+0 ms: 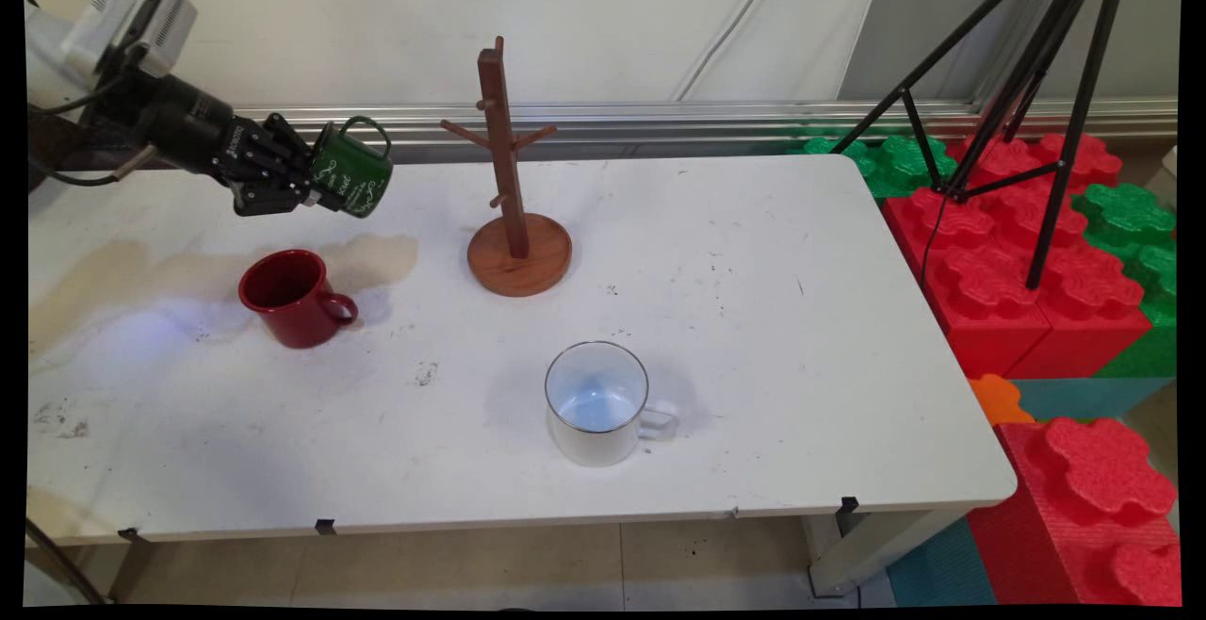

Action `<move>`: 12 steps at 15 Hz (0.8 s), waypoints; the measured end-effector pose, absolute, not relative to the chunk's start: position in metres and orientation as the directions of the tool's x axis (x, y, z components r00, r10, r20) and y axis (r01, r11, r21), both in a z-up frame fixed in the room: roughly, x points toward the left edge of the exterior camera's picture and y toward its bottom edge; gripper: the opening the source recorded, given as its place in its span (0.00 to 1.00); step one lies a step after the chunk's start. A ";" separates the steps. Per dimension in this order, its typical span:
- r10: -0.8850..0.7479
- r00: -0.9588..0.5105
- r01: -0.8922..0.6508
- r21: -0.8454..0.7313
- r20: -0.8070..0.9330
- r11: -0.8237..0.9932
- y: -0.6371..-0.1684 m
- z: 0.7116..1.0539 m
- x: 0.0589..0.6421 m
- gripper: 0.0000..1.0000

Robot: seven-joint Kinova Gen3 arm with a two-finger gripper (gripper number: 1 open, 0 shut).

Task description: Place the picked object on the table

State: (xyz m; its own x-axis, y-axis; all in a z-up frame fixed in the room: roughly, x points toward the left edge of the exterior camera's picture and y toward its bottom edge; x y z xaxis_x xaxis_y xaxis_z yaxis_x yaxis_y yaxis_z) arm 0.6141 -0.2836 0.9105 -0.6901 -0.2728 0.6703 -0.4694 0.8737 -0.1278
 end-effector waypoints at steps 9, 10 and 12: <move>-0.246 -0.785 -0.426 -0.207 0.569 0.881 -0.313 0.887 0.627 0.00; -0.243 -0.795 -0.418 -0.213 0.556 0.883 -0.316 0.883 0.628 0.00; -0.240 -0.813 -0.408 -0.226 0.531 0.884 -0.324 0.876 0.629 0.00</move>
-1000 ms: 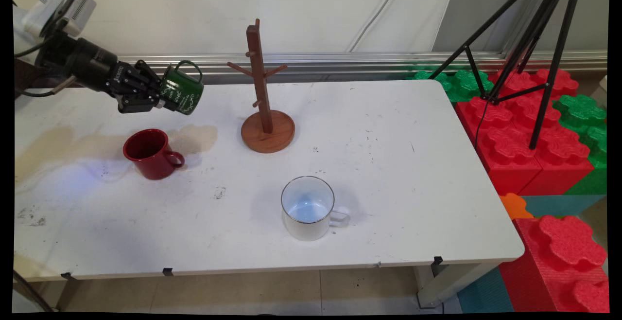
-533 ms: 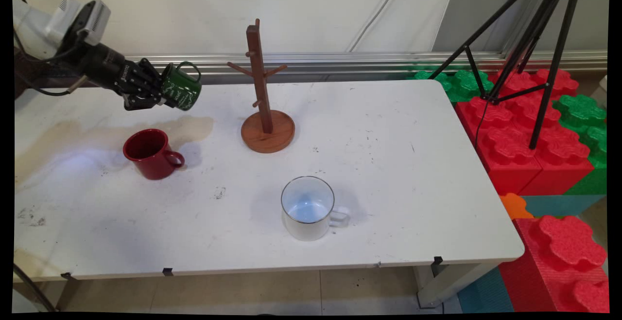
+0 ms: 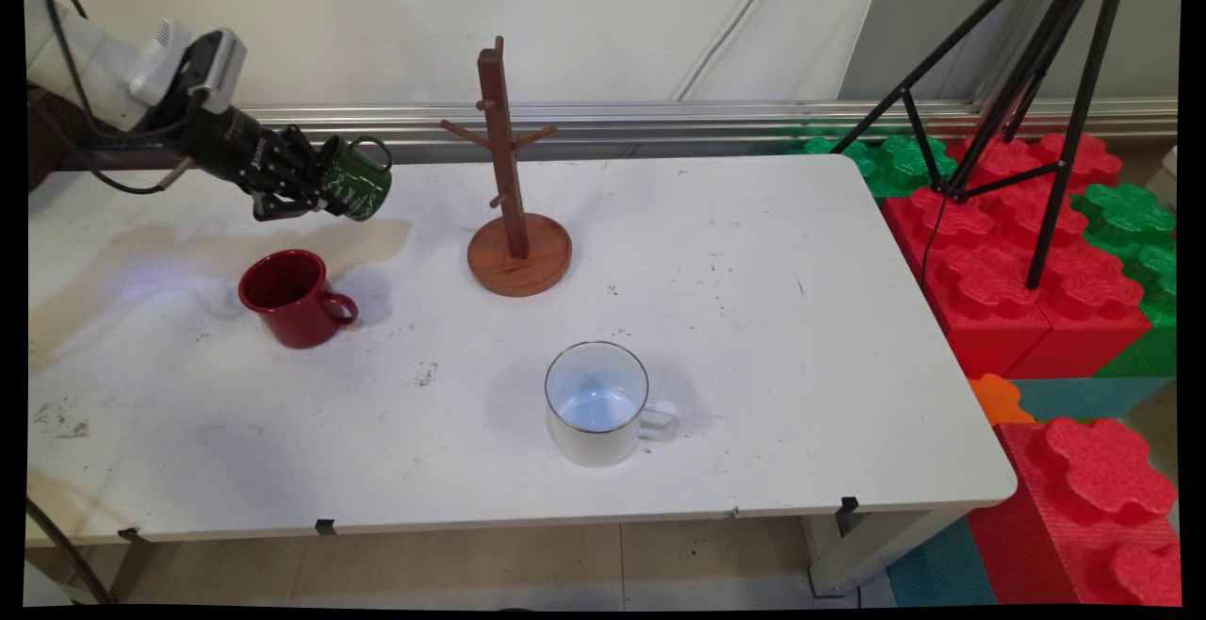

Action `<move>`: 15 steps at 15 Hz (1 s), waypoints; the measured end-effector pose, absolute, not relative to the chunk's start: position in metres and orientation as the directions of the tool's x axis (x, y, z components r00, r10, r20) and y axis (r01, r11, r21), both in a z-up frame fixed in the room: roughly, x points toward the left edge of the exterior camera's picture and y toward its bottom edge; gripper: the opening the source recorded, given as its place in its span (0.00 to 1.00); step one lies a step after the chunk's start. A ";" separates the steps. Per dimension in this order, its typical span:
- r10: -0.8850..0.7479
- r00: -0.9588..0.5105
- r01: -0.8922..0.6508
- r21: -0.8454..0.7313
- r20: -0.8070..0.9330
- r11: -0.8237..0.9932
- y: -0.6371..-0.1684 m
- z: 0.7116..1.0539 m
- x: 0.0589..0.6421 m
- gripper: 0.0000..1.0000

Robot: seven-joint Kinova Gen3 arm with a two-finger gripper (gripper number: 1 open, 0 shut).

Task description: Place the picked object on the table

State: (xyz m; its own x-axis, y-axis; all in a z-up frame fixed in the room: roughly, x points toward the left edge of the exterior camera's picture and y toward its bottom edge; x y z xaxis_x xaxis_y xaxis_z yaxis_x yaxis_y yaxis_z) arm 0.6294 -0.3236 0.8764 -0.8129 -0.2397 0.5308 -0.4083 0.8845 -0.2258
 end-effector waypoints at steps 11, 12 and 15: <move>-0.213 -0.889 -0.333 -0.251 0.406 0.909 -0.348 0.842 0.638 0.00; -0.212 -0.893 -0.328 -0.250 0.398 0.911 -0.349 0.839 0.639 0.00; -0.207 -0.902 -0.313 -0.243 0.378 0.918 -0.351 0.831 0.639 0.00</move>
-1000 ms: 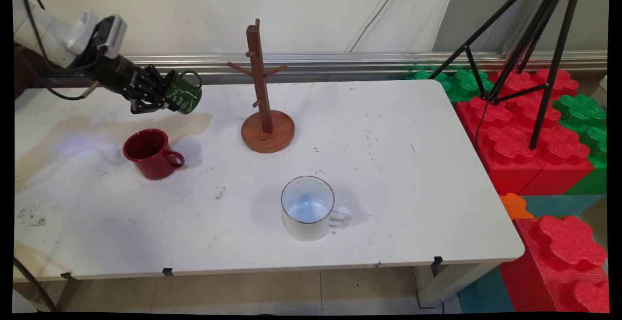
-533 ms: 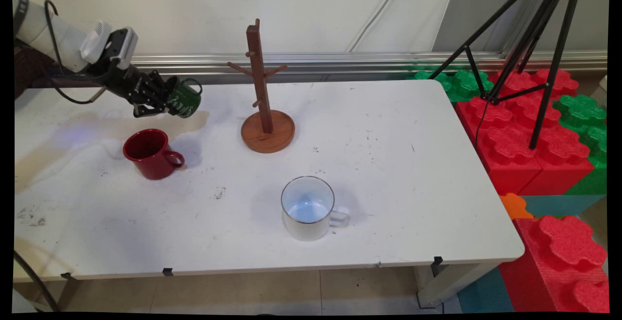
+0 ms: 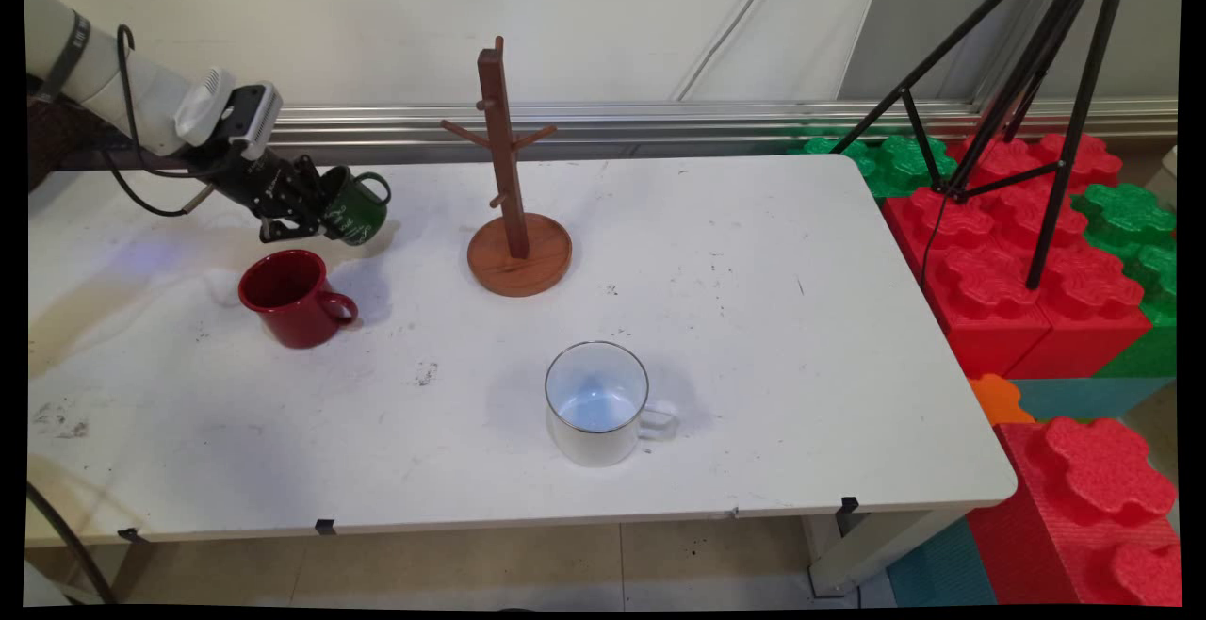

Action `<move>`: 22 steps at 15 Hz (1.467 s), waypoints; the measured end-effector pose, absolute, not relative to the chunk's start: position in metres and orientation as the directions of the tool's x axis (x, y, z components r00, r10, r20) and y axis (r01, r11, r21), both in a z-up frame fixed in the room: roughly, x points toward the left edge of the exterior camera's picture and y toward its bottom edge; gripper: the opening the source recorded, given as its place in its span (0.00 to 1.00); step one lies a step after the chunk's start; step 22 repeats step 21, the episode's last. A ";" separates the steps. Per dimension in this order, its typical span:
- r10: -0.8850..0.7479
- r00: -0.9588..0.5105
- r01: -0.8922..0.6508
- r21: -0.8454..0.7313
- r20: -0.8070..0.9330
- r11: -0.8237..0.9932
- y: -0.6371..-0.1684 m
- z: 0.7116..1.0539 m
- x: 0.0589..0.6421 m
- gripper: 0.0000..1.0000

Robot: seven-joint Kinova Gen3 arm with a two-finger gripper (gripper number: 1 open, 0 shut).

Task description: Place the picked object on the table

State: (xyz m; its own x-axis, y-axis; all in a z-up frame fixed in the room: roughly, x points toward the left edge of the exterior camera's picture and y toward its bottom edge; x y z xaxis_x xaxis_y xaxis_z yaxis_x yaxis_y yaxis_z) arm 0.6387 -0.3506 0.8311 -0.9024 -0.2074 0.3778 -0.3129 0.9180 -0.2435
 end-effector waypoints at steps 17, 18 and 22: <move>-0.193 -0.915 -0.289 -0.239 0.354 0.927 -0.358 0.816 0.633 1.00; -0.194 -0.915 -0.289 -0.240 0.355 0.927 -0.358 0.816 0.633 1.00; -0.195 -0.913 -0.292 -0.241 0.359 0.926 -0.359 0.817 0.632 1.00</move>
